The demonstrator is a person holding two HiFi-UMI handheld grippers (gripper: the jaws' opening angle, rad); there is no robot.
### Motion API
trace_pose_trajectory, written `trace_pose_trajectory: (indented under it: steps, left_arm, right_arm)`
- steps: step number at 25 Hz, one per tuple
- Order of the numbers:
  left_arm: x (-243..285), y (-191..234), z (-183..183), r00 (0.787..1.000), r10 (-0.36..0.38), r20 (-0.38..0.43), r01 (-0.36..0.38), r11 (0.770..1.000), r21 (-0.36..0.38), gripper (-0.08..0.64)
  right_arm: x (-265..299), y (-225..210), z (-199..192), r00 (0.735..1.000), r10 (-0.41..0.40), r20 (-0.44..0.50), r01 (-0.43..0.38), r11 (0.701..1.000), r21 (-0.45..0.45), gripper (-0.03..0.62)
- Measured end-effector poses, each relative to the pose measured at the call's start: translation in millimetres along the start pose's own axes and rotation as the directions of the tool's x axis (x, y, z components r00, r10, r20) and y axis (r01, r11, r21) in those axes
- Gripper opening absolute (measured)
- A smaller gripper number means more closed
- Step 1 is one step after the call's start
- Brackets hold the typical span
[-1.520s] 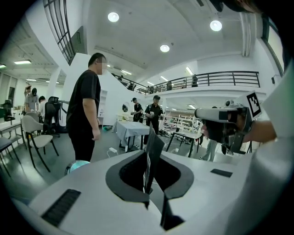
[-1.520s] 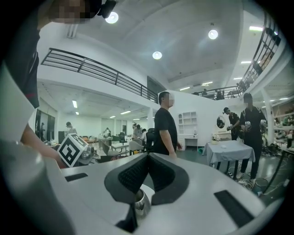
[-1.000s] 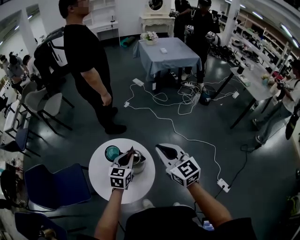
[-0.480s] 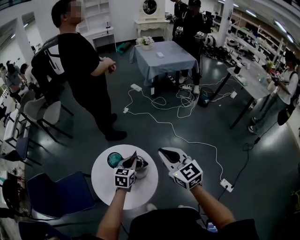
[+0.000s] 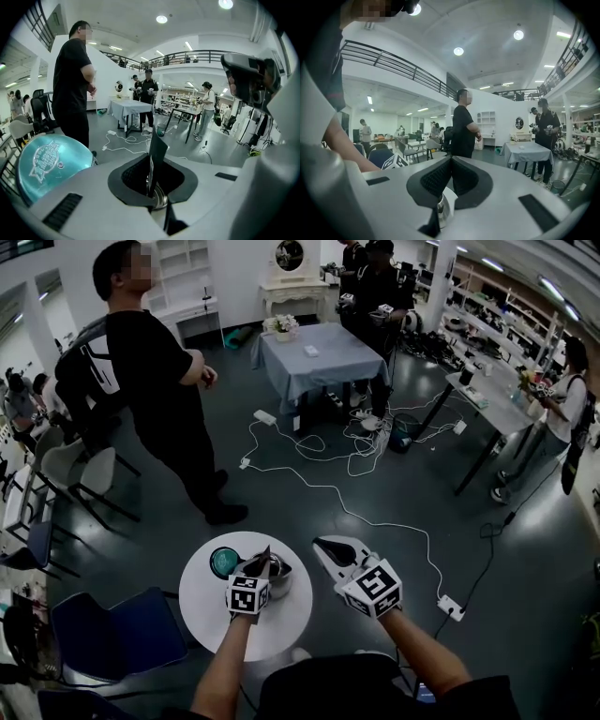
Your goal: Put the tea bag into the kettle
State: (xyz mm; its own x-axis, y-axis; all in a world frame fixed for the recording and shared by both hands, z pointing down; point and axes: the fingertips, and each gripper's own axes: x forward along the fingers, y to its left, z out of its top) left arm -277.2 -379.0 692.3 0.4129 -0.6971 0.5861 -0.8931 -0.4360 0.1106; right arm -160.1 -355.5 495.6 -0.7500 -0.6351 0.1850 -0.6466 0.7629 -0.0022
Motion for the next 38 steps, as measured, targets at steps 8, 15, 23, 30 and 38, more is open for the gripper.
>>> trace_pose_trajectory:
  steps: [8,15,23,30,38]
  left_arm:
    - [3,-3,-5,0.997,0.010,-0.071,-0.004,0.997,0.080,0.037]
    - [8,-3,-24,0.991,0.019,-0.129,-0.001,0.991,0.134,0.037]
    - [14,-7,-31,0.980,0.063,-0.189,-0.021,0.976,0.215,0.037]
    - [14,-7,-32,0.981,0.067,-0.181,-0.030,0.979,0.201,0.037]
    - [16,-4,-31,0.989,0.030,-0.142,-0.008,0.987,0.158,0.088]
  right_arm:
    - [0,-6,1,1.000,-0.001,-0.007,0.001,1.000,0.006,0.018]
    - [2,1,-10,1.000,0.009,-0.017,-0.009,1.000,0.012,0.017]
    - [-1,-4,-10,1.000,0.004,-0.024,-0.003,1.000,0.014,0.017]
    - [-3,-5,-15,1.000,0.003,-0.031,-0.002,1.000,0.020,0.017]
    - [5,-2,-20,0.999,0.010,-0.039,-0.009,1.000,0.020,0.017]
